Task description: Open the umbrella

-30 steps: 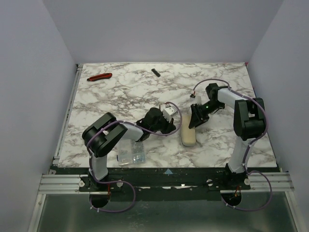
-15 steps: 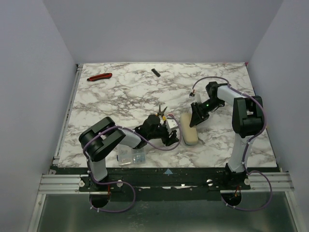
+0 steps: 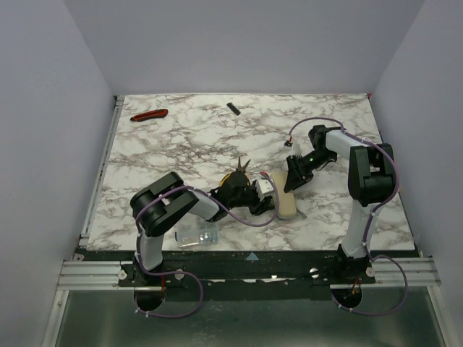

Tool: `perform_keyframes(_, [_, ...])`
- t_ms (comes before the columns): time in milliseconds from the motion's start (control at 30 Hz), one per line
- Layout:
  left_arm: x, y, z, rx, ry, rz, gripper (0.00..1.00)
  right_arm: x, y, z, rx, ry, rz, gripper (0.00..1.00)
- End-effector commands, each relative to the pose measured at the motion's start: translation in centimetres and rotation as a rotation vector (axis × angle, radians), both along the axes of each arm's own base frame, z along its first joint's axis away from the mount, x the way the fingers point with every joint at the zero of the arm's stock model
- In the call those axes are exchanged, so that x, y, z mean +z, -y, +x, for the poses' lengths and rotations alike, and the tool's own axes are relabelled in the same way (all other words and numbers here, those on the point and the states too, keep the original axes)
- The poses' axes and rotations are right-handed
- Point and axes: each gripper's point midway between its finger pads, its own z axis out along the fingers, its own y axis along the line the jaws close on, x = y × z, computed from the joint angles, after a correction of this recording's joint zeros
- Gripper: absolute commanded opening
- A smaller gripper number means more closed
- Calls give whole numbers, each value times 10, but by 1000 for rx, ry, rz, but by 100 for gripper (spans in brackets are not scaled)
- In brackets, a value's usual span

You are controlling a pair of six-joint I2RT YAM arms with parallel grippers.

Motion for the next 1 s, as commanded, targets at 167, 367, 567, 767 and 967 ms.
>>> perform_keyframes(167, [-3,11,-7,-66,28,-26,22,-25,11,-5,66,28,-81,34])
perform_keyframes(367, [-7,14,-1,-45,45,-14,23,-25,9,-7,83,22,-83,34])
perform_keyframes(567, [0,17,2,-9,3,-43,12,-26,9,-7,87,19,-88,34])
perform_keyframes(767, [12,15,1,32,-65,-88,0,-28,11,-8,100,26,-100,33])
perform_keyframes(967, [10,3,19,135,-132,-86,0,-28,13,-10,119,34,-98,31])
